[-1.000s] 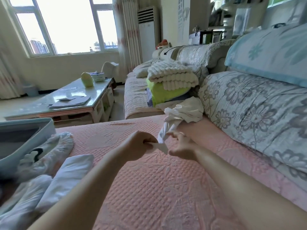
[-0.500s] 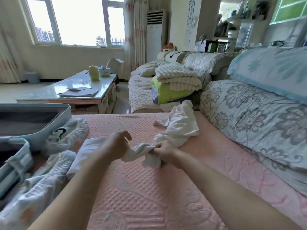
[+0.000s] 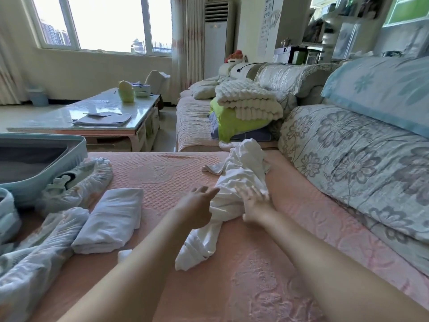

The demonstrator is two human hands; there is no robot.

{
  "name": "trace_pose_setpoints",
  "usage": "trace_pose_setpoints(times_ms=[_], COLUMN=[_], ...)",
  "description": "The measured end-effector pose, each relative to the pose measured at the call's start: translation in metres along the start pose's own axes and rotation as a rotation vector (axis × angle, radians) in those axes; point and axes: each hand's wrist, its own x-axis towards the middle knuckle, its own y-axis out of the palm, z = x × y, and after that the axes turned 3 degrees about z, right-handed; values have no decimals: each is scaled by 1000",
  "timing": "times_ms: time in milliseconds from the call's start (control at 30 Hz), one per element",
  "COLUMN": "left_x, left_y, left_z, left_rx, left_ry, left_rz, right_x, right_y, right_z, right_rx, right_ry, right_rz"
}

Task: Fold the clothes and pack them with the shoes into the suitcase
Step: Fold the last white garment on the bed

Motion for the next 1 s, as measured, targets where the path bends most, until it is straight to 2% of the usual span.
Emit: trace_pose_setpoints(times_ms=[167, 267, 333, 400, 467, 567, 633, 733, 867, 933, 1000], left_x=[21, 21, 19, 13, 7, 0, -3, -11, -32, -43, -51], left_y=[8, 17, 19, 14, 4, 2, 4, -8, -39, -52, -63], left_z=[-17, -22, -20, -16, -13, -14, -16, -18, -12, -6, 5], left_rx=[59, 217, 226, 109, -52, -225, -383, -433, -271, -211, -107], left_ry=[40, 80, 78, 75, 127, 182, 207, 143, 43, -13, -134], left_rz=[49, 9, -17, -103, -180, -130, -149, -145, -29, -43, -190], right_x=[17, 15, 9, 0, -11, -31, -46, -63, -70, -68, -66], right_y=[5, 1, -2, -8, -18, -34, -46, -56, -51, -49, -51], right_z=[-9, -8, -7, -3, 1, 10, 14, 12, 0, -5, -6], right_rx=[-78, -90, 159, 457, 600, 887, 993, 865, 243, 199, 332], right_ry=[-15, -44, -76, -109, -143, -242, -306, -337, -191, -104, -50], right_rz=[-94, -220, -202, -115, -105, -134, -110, -52, -67, -46, -20])
